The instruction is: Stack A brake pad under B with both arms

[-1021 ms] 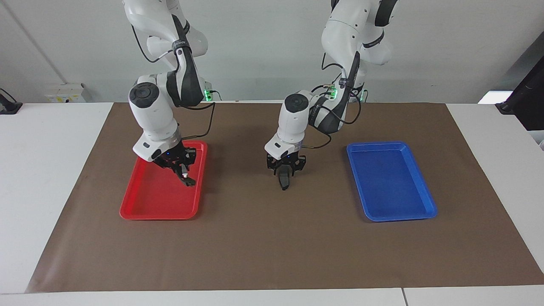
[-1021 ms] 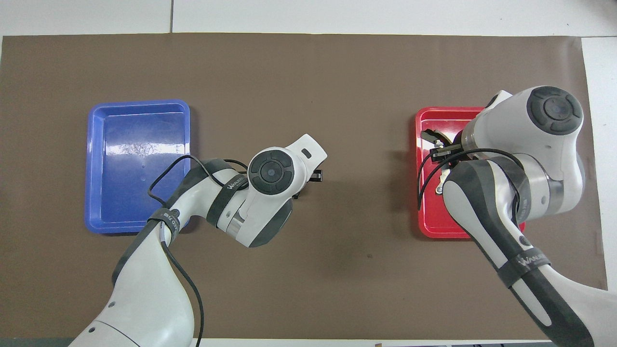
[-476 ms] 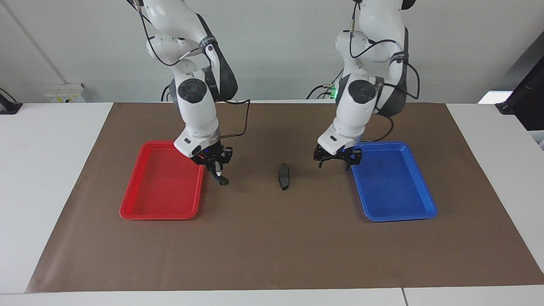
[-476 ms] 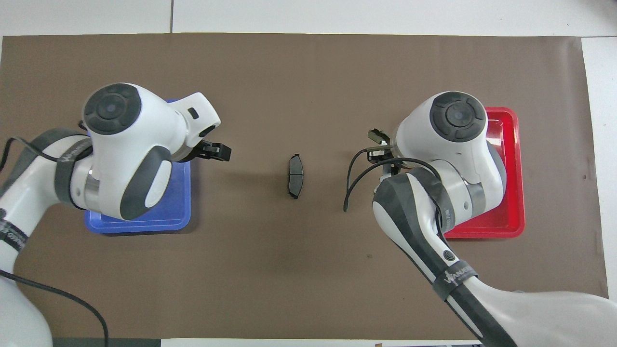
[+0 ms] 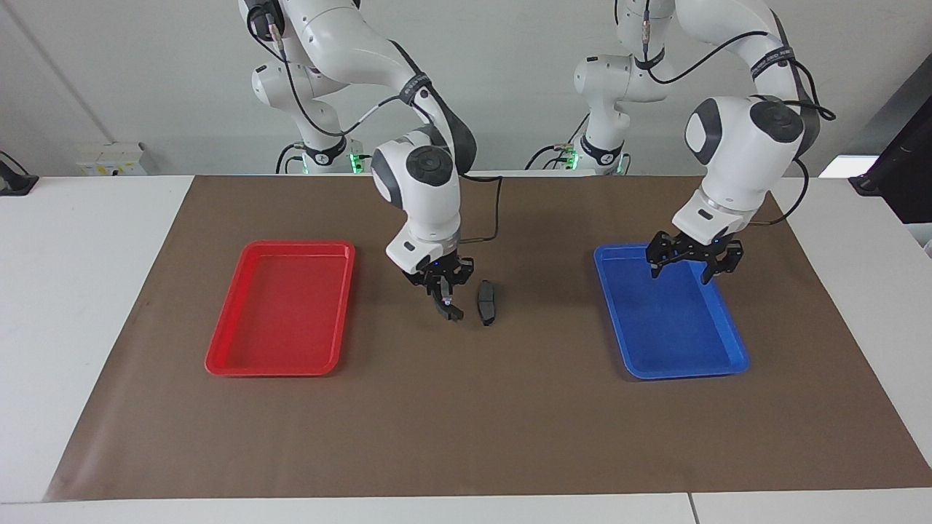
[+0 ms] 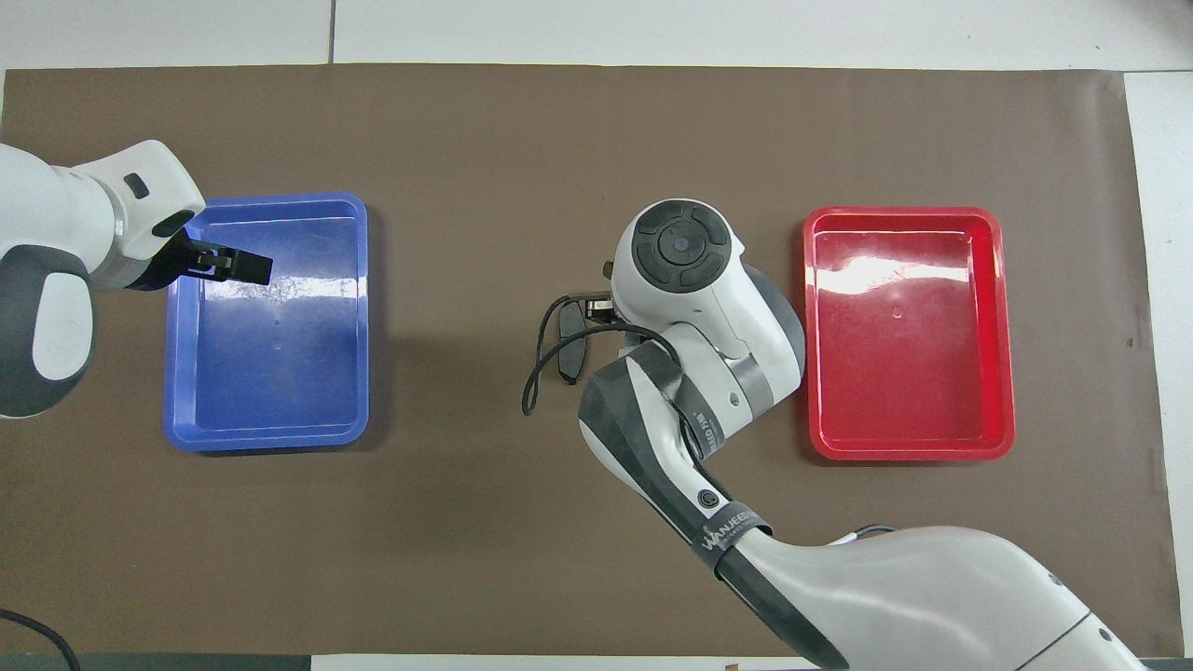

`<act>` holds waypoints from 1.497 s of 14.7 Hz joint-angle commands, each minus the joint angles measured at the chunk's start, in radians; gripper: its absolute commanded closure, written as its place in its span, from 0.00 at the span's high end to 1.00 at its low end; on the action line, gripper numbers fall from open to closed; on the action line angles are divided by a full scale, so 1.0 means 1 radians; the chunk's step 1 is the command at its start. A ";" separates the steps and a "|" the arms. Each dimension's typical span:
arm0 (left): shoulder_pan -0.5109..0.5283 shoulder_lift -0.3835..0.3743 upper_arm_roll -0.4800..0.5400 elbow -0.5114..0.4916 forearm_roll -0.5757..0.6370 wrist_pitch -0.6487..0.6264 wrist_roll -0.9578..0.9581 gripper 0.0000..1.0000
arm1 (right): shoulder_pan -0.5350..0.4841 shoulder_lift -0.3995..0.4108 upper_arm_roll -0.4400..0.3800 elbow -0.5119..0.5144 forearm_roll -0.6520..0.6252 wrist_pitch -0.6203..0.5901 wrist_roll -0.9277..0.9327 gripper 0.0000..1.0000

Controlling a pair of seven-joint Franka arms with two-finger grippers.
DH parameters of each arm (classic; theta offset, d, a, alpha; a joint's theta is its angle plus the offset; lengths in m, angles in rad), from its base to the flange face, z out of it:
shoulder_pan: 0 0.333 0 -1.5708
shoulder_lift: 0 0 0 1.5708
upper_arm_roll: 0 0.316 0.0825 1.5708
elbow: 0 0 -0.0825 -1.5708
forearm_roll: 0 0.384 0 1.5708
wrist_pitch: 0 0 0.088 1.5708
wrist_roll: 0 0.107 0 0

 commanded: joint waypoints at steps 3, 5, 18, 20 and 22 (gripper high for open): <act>0.063 -0.040 -0.009 0.094 0.010 -0.180 0.002 0.99 | 0.043 0.056 0.000 0.035 -0.007 0.041 0.088 0.00; 0.077 -0.034 -0.009 0.172 0.009 -0.275 0.002 0.99 | 0.050 0.062 0.000 0.034 -0.005 0.076 0.099 0.00; 0.143 -0.081 -0.005 0.225 0.010 -0.494 0.002 0.99 | 0.072 0.082 0.000 -0.026 -0.028 0.164 0.087 0.00; 0.143 -0.078 -0.005 0.229 0.010 -0.477 0.002 0.99 | 0.072 0.082 0.000 -0.028 -0.028 0.168 0.079 0.00; 0.143 -0.074 -0.005 0.239 0.012 -0.480 0.001 0.99 | 0.072 0.082 0.000 -0.028 -0.028 0.170 0.061 0.00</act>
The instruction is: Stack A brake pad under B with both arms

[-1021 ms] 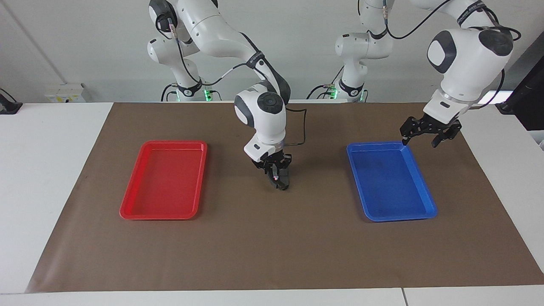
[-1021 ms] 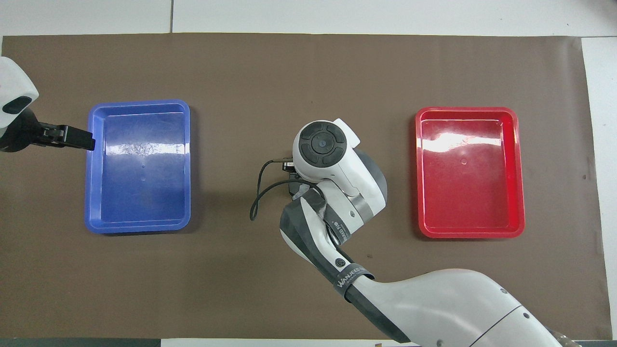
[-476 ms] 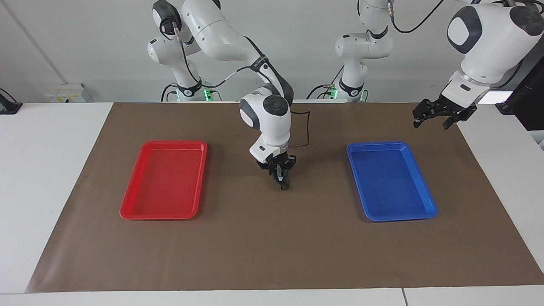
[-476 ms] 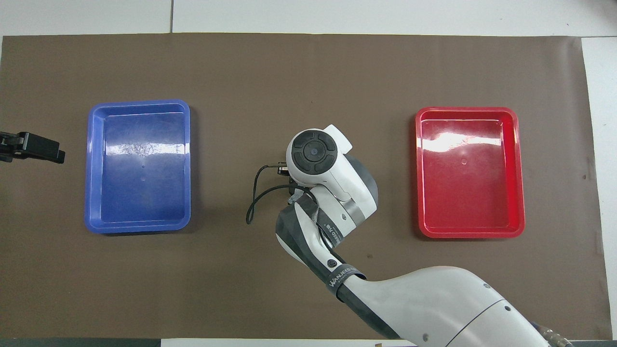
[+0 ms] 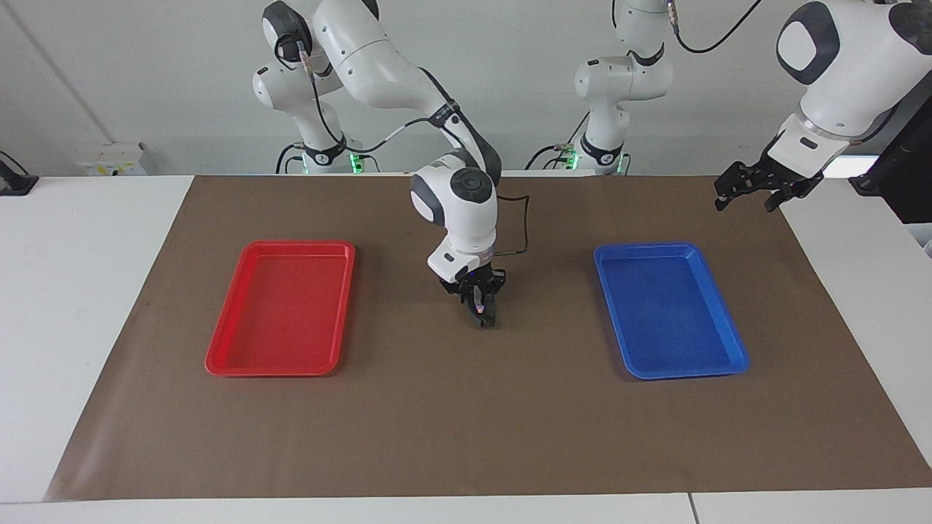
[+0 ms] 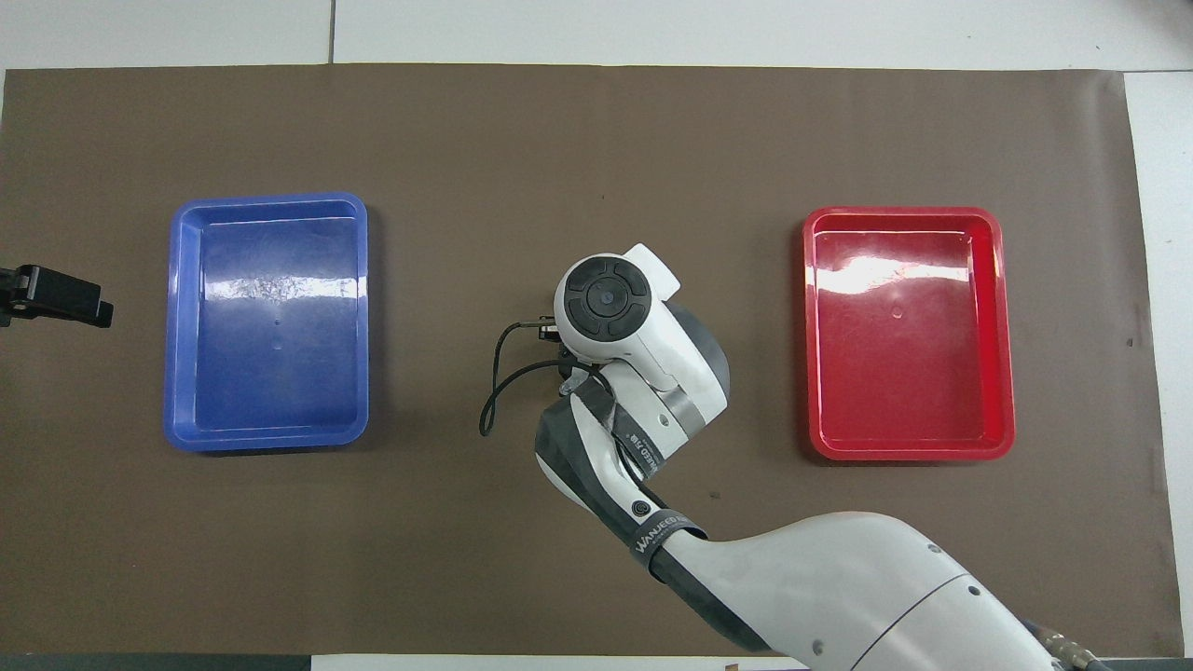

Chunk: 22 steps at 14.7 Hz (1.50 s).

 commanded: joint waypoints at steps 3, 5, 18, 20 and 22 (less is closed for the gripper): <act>0.006 -0.006 -0.005 0.008 0.009 -0.005 -0.013 0.99 | -0.002 -0.014 0.001 -0.016 -0.012 0.034 -0.027 0.00; 0.007 -0.003 -0.005 0.016 0.009 -0.011 -0.025 0.99 | -0.002 -0.014 0.001 -0.016 -0.012 0.037 -0.029 0.00; -0.003 -0.007 -0.011 0.005 0.045 0.020 -0.097 1.00 | -0.002 -0.015 0.003 -0.036 -0.006 0.060 -0.035 1.00; 0.001 -0.007 -0.011 0.005 0.045 0.018 -0.094 1.00 | -0.002 -0.015 0.003 -0.028 -0.006 0.046 -0.035 1.00; 0.001 -0.007 -0.011 0.004 0.045 0.015 -0.100 1.00 | -0.004 -0.021 0.000 -0.005 -0.009 0.019 -0.032 1.00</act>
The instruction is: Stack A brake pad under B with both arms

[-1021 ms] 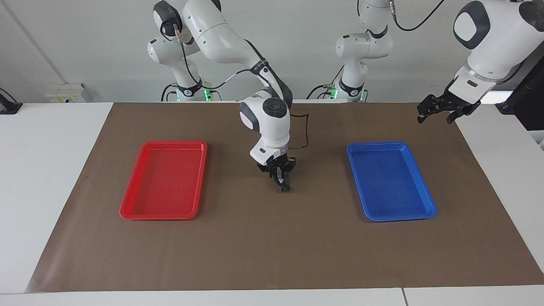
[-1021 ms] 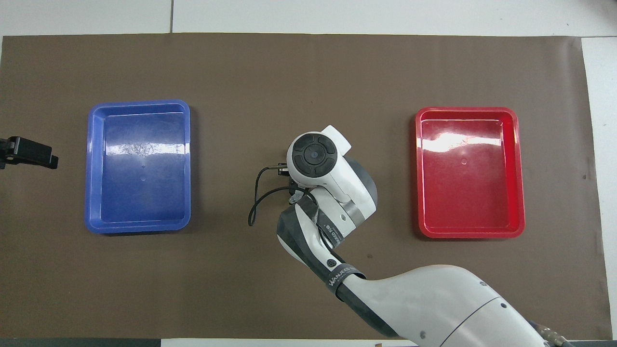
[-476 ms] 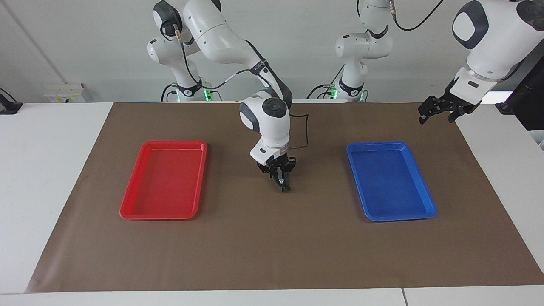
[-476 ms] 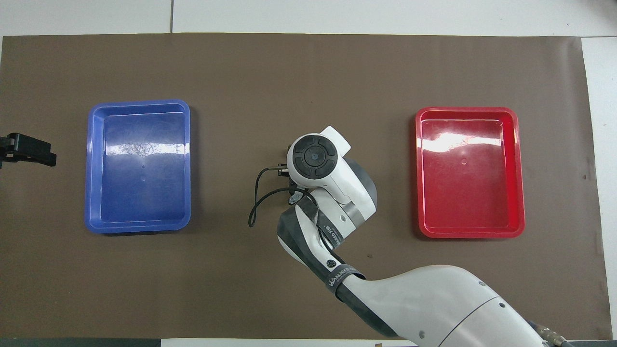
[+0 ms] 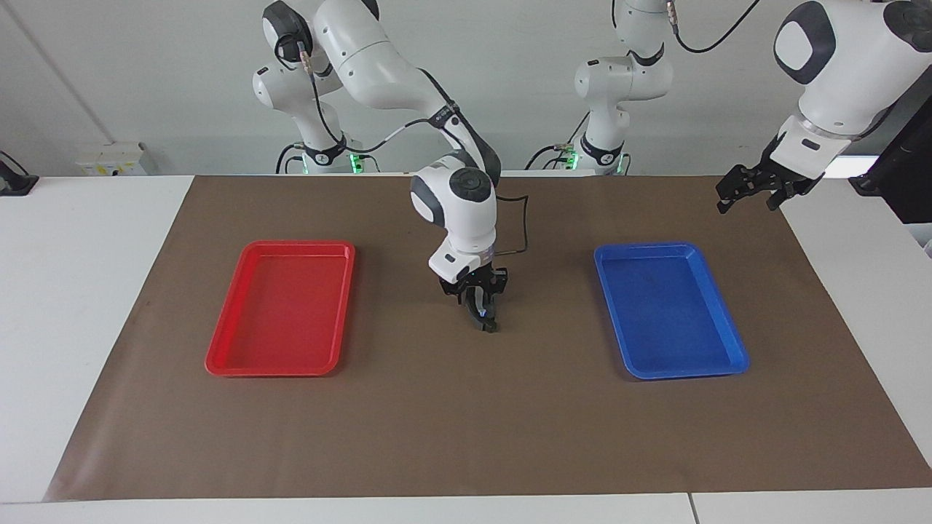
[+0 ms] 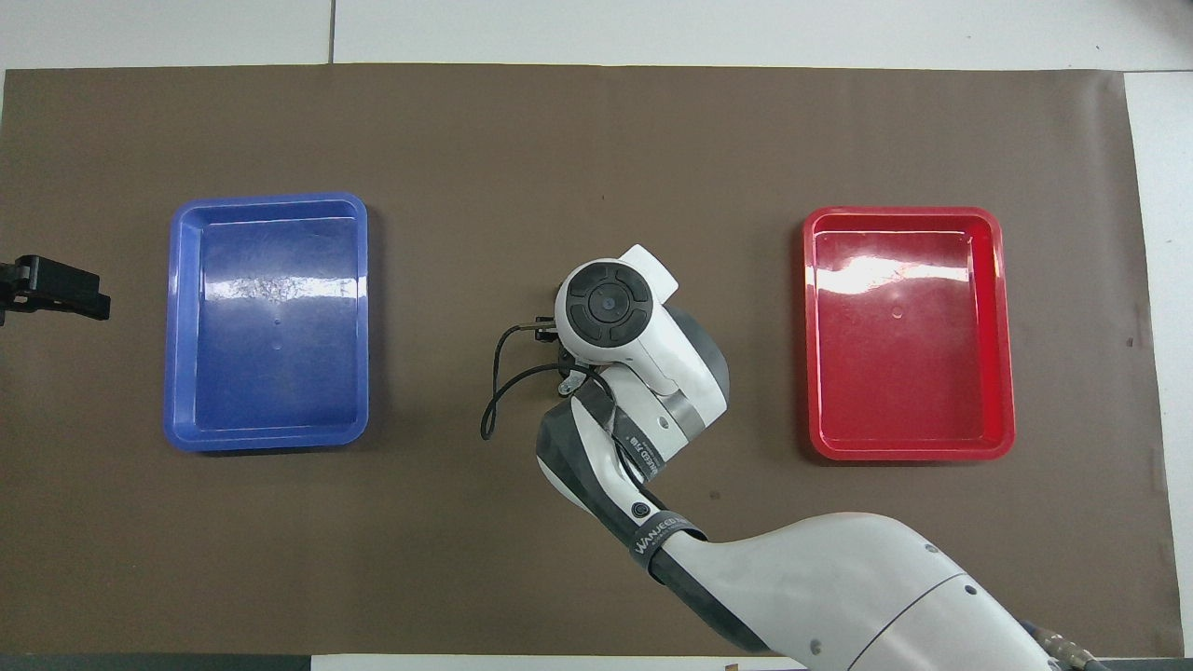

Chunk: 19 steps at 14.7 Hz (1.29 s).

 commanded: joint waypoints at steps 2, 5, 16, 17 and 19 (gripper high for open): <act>0.005 -0.009 -0.003 0.000 0.020 0.007 -0.013 1.00 | -0.031 -0.072 -0.009 -0.001 -0.011 -0.028 -0.019 1.00; 0.005 -0.007 -0.001 0.000 0.020 0.007 -0.013 1.00 | -0.170 -0.185 -0.006 -0.009 -0.014 -0.097 -0.039 1.00; 0.005 -0.007 -0.001 0.000 0.020 0.007 -0.013 1.00 | -0.569 -0.477 -0.006 -0.002 -0.013 -0.496 -0.438 1.00; 0.005 -0.009 -0.001 0.000 0.020 0.007 -0.013 1.00 | -0.612 -0.498 -0.006 0.001 -0.004 -0.531 -0.511 1.00; 0.005 -0.009 -0.001 0.000 0.020 0.007 -0.013 1.00 | -0.652 -0.540 -0.006 0.004 -0.001 -0.591 -0.579 1.00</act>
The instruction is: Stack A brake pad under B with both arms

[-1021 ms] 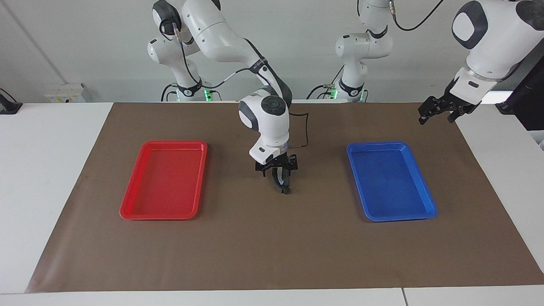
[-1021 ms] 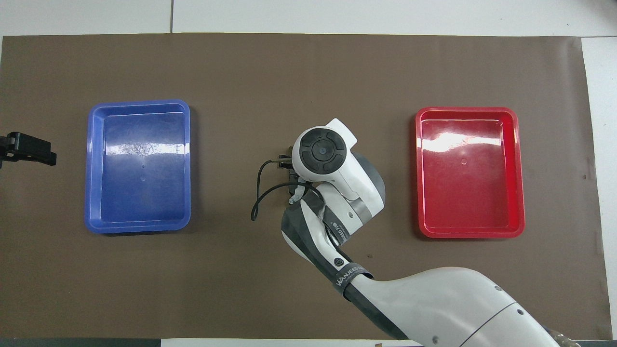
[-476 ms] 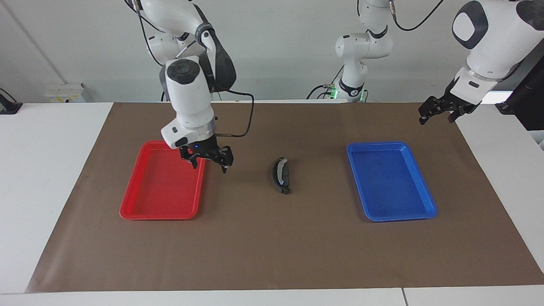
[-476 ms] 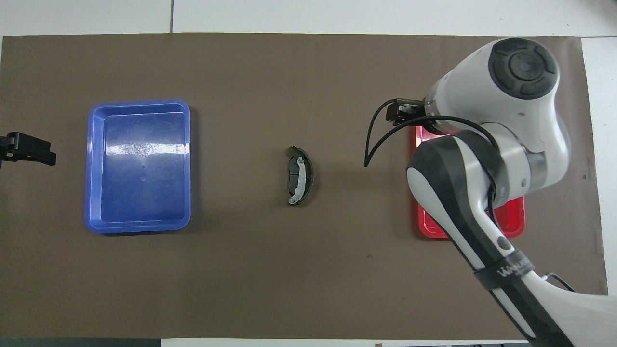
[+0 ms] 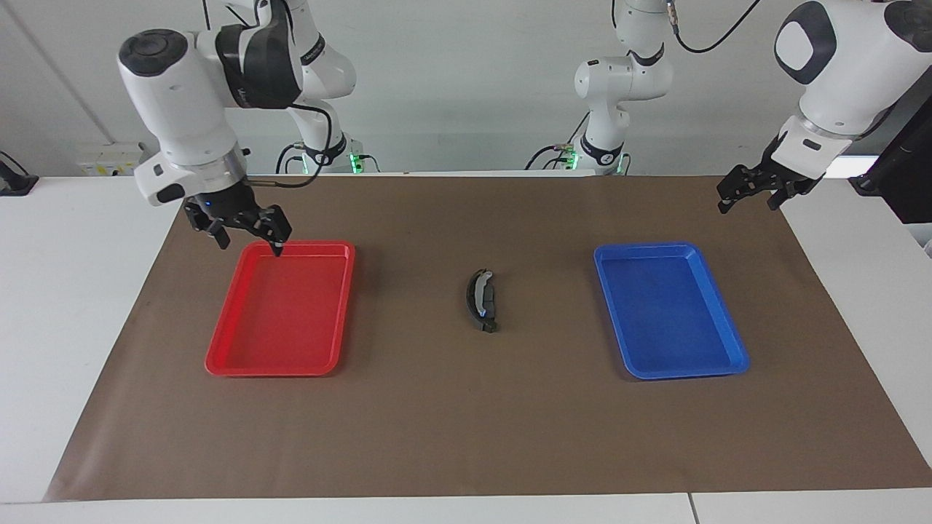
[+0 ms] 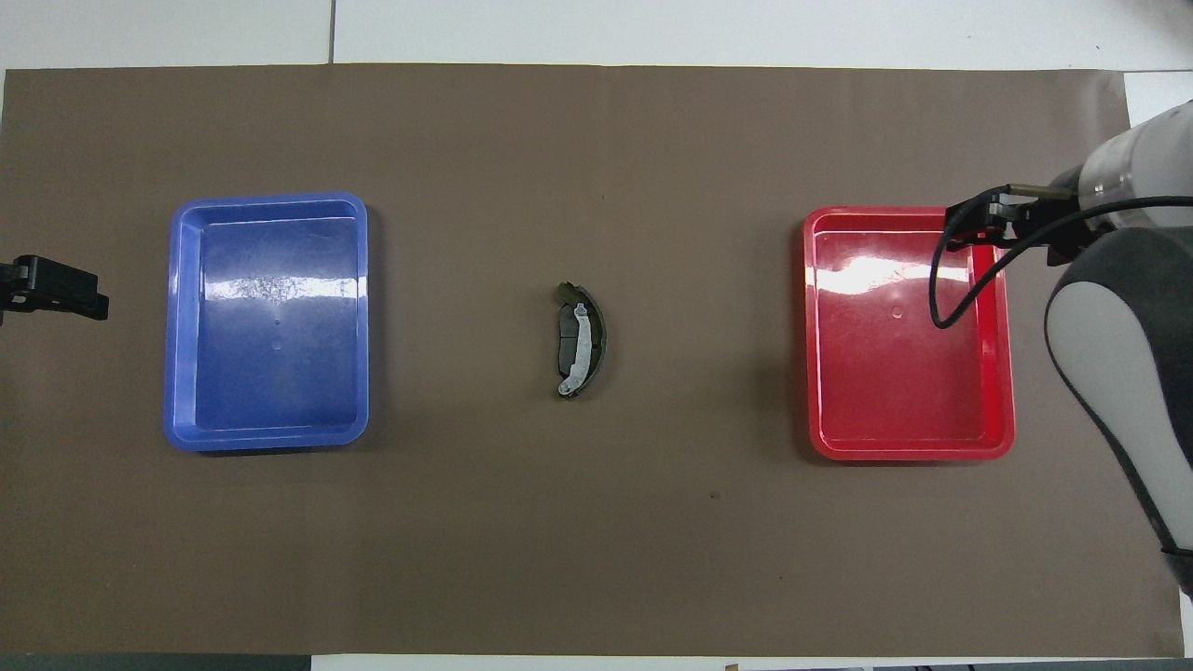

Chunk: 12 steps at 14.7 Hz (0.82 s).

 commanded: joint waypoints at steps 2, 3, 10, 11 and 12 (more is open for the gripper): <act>0.004 -0.009 -0.003 0.000 0.019 0.007 -0.010 1.00 | -0.068 -0.080 0.014 0.009 0.007 -0.135 -0.090 1.00; 0.004 -0.009 -0.003 0.002 0.019 0.007 -0.010 1.00 | -0.061 -0.080 0.011 0.033 0.007 -0.176 -0.098 1.00; 0.004 -0.009 -0.003 0.000 0.019 0.007 -0.010 1.00 | -0.022 -0.068 -0.021 0.081 0.010 -0.230 -0.097 1.00; 0.004 -0.009 -0.003 0.000 0.019 0.007 -0.010 1.00 | -0.022 -0.069 -0.019 0.081 0.010 -0.232 -0.095 1.00; 0.004 -0.009 -0.003 0.000 0.019 0.007 -0.010 1.00 | -0.022 -0.069 -0.018 0.081 0.010 -0.236 -0.095 1.00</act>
